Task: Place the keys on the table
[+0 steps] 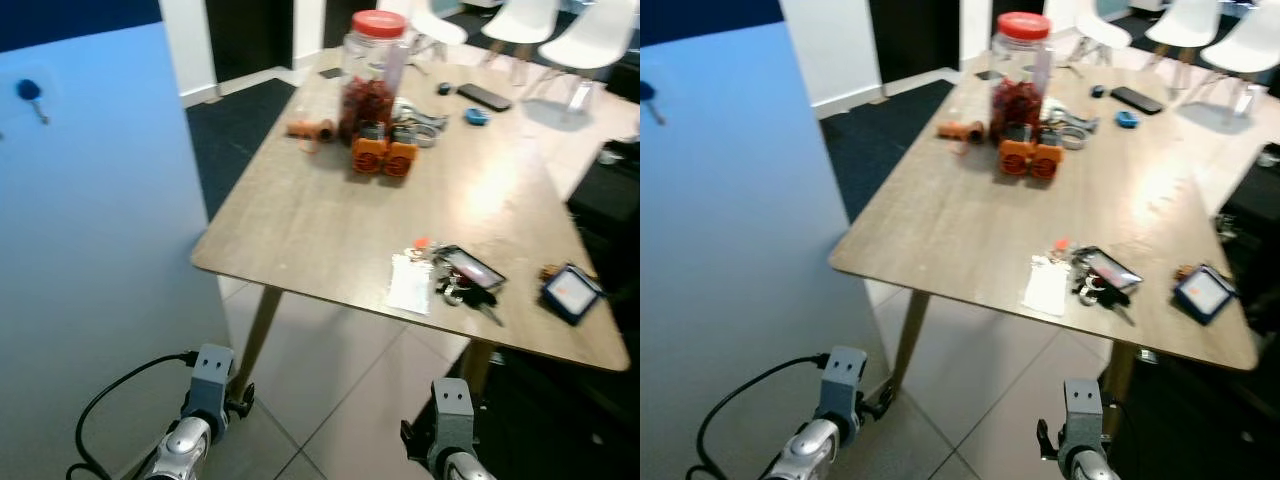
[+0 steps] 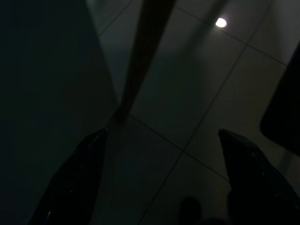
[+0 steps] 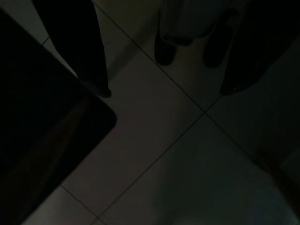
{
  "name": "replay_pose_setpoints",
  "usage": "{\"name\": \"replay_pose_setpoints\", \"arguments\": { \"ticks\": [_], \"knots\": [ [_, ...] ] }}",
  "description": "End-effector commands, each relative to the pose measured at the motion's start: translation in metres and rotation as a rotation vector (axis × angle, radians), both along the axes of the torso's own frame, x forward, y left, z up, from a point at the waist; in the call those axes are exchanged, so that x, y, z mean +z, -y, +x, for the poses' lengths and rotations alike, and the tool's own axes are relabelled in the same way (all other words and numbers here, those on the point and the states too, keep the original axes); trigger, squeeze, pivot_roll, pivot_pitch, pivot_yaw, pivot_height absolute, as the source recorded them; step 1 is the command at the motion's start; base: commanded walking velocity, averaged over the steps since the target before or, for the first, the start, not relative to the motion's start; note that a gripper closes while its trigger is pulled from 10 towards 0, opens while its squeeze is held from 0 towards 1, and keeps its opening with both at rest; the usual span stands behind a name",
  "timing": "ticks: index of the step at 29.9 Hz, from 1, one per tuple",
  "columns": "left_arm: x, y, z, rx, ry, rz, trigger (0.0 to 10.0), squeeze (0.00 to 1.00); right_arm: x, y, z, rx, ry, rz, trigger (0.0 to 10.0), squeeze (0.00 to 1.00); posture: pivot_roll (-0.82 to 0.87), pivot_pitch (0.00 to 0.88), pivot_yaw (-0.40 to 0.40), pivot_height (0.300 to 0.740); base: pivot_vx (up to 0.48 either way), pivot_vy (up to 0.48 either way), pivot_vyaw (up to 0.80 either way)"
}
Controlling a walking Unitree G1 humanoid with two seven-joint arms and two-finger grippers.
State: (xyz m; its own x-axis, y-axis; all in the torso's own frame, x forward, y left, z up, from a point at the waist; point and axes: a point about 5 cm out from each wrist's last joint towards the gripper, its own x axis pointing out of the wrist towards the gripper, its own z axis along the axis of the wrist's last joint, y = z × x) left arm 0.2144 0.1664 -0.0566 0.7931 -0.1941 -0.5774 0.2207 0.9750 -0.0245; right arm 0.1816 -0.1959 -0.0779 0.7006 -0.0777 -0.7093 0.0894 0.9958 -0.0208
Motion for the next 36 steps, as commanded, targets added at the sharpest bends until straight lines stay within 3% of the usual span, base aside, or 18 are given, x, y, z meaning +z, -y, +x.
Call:
{"name": "replay_pose_setpoints", "arguments": {
  "ticks": [1,10,24,36],
  "knots": [
    [0.002,0.0,0.003,0.007,0.014,-0.001,10.0,0.0,0.0,0.001,0.0,0.01,-0.006,-0.012,10.0,0.0,0.06,0.0,-0.057,0.74,0.0,0.0,0.8],
    [0.003,-0.002,0.003,-0.009,0.025,0.019,10.0,0.0,-0.001,-0.002,-0.001,0.027,-0.012,-0.016,10.0,0.0,0.06,0.0,-0.058,0.74,0.0,0.0,0.8],
    [-0.005,-0.003,-0.009,-0.015,-0.022,0.044,10.0,0.0,-0.004,-0.006,-0.006,0.062,-0.035,-0.029,10.0,0.0,0.07,0.0,-0.058,0.74,0.0,0.0,0.8],
    [-0.001,-0.009,-0.003,0.016,0.006,0.082,10.0,0.0,-0.005,-0.005,-0.007,0.057,-0.036,-0.043,10.0,0.0,0.07,0.0,-0.051,0.74,0.0,0.0,0.8]
  ]
}}
